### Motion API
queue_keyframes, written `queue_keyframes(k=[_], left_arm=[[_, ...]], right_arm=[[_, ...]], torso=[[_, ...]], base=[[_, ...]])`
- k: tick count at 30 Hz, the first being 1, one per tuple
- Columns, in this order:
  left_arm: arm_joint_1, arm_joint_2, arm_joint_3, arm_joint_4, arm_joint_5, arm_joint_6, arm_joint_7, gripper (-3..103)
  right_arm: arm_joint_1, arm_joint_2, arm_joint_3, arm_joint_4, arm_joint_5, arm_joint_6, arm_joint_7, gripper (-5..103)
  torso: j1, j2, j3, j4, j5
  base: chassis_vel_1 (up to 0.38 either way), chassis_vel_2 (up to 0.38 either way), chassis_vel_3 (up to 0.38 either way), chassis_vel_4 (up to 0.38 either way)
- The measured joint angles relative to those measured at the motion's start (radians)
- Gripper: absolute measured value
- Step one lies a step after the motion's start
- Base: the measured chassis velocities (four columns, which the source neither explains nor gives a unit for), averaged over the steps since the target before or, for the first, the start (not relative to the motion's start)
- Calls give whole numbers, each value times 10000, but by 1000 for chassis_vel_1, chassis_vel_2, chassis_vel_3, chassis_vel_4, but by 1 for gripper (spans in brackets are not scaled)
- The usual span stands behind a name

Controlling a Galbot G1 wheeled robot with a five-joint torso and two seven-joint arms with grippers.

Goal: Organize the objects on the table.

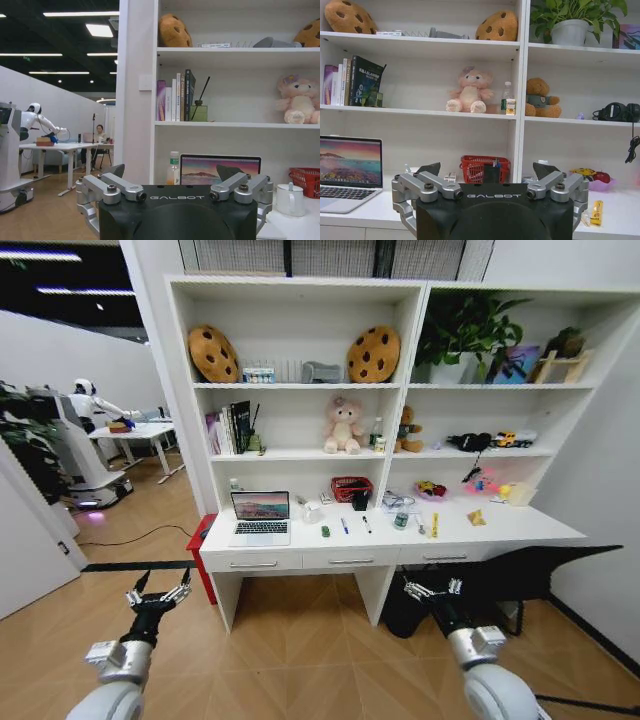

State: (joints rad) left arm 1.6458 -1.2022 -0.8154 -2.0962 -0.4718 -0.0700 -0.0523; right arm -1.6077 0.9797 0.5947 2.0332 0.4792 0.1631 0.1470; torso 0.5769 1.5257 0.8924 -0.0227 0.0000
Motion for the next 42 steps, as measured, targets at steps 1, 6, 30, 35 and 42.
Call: queue_keyframes(k=[1,6,30,35,42], left_arm=[[12,-5,-3,-9,2,0,0,100],[32,-26,-5,-40,20,4,-1,100],[89,-147,146,-81,134,63,-80,100],[137,-199,158,-63,189,62,-57,98],[122,-293,216,-20,260,62,-56,98]], right_arm=[[-7,0,-1,15,-4,0,-24,100],[-26,2,-5,45,27,6,-72,100],[-174,37,6,83,-3,44,-138,100],[-219,104,-8,-13,-101,87,-150,100],[-214,128,-38,-127,-226,104,-153,100]], torso=[[0,0,0,0,0],[0,0,0,0,0],[-3,2,-1,0,0],[-3,2,0,1,1],[4,-2,2,0,1]], base=[[0,0,0,0],[0,0,0,0],[-8,8,5,-6],[-111,122,122,-124],[-172,183,185,-169]])
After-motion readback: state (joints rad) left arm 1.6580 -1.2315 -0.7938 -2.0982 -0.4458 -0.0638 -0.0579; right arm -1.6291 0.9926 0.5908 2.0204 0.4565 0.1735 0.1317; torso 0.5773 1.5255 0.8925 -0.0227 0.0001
